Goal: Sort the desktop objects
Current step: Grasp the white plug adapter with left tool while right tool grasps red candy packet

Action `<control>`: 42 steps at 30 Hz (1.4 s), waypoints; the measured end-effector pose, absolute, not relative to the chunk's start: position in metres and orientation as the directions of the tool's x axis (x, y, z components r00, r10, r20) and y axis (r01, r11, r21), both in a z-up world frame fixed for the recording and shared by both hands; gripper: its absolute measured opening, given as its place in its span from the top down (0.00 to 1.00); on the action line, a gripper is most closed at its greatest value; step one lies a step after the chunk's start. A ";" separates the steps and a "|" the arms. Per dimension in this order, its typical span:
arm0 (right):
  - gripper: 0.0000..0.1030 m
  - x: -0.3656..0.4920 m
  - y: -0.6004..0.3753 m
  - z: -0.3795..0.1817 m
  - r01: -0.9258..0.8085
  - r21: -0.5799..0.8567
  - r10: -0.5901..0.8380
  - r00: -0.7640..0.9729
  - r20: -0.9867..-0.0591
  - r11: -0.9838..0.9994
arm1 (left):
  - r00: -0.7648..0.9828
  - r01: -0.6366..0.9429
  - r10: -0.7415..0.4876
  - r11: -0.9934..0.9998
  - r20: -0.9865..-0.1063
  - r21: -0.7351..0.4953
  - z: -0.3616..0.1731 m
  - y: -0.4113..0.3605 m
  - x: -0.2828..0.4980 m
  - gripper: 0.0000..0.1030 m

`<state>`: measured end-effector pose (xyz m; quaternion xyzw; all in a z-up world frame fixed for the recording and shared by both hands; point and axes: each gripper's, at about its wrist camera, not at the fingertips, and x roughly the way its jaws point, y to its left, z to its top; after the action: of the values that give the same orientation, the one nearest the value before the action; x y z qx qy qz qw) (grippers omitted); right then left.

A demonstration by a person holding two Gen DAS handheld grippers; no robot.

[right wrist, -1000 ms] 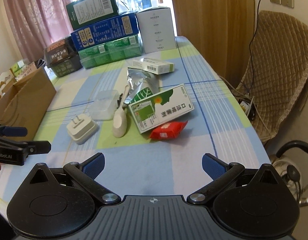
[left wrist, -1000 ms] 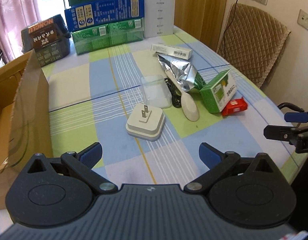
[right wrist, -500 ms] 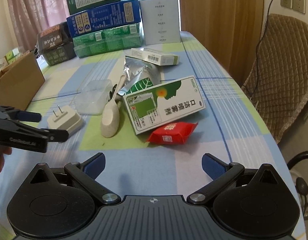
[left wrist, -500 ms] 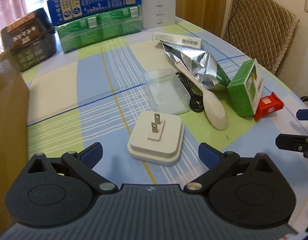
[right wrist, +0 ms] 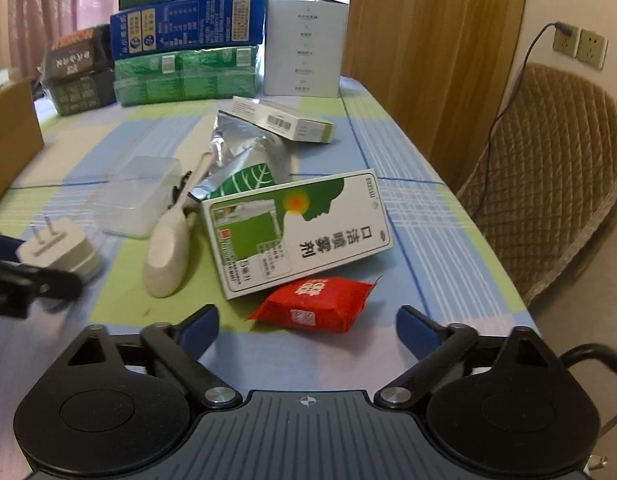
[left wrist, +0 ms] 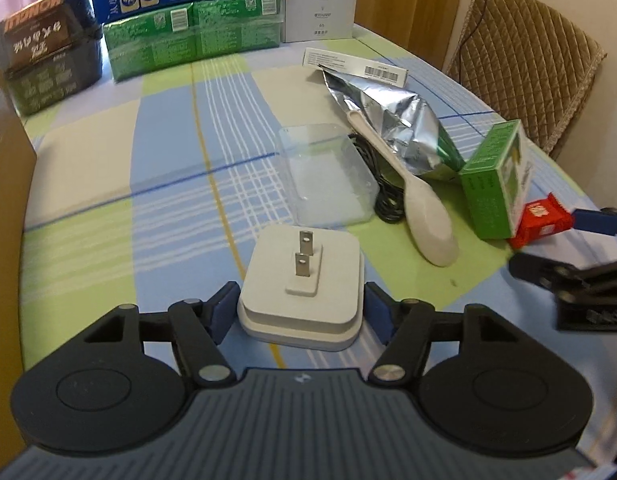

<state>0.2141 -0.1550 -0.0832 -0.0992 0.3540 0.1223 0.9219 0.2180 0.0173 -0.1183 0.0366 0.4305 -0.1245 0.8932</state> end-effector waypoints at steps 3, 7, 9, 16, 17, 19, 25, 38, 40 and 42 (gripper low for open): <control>0.20 0.217 -0.153 -0.085 -0.297 -0.129 0.137 0.730 -0.670 0.946 | 0.600 0.251 -0.193 0.967 -0.777 -0.046 -0.118 0.013 0.209 0.39; 0.25 0.221 -0.151 -0.087 -0.295 -0.159 0.121 0.741 -0.660 0.942 | 0.596 0.262 -0.204 0.964 -0.776 -0.053 -0.118 0.007 0.203 0.39; 0.31 0.222 -0.151 -0.087 -0.299 -0.154 0.127 0.740 -0.661 0.942 | 0.598 0.260 -0.201 0.964 -0.776 -0.050 -0.119 0.005 0.202 0.39; 0.55 0.215 -0.158 -0.083 -0.300 -0.120 0.144 0.725 -0.674 0.946 | 0.607 0.251 -0.193 0.967 -0.771 -0.045 -0.118 0.003 0.197 0.39; 0.56 0.211 -0.160 -0.082 -0.302 -0.108 0.152 0.719 -0.678 0.947 | 0.607 0.249 -0.193 0.967 -0.770 -0.047 -0.117 0.003 0.196 0.39; 0.57 0.203 -0.163 -0.079 -0.308 -0.085 0.168 0.707 -0.687 0.948 | 0.607 0.246 -0.196 0.968 -0.770 -0.052 -0.116 0.001 0.191 0.39; 0.57 0.171 -0.172 -0.073 -0.325 0.005 0.235 0.672 -0.702 0.946 | 0.618 0.244 -0.199 0.968 -0.761 -0.055 -0.110 -0.008 0.166 0.39; 0.43 0.147 -0.169 -0.080 -0.324 0.016 0.248 0.691 -0.679 0.946 | 0.638 0.249 -0.175 0.968 -0.750 -0.014 -0.115 -0.017 0.146 0.39; 0.42 0.146 -0.169 -0.080 -0.317 0.020 0.246 0.694 -0.677 0.948 | 0.628 0.259 -0.177 0.966 -0.758 -0.012 -0.118 -0.018 0.147 0.38; 0.41 0.147 -0.170 -0.080 -0.305 0.029 0.244 0.696 -0.675 0.952 | 0.625 0.267 -0.175 0.964 -0.761 -0.003 -0.120 -0.019 0.146 0.37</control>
<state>0.1469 -0.1701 -0.0796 -0.0428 0.3601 0.1492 0.9199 0.1464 -0.0192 -0.1200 0.0553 0.4154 -0.1229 0.8996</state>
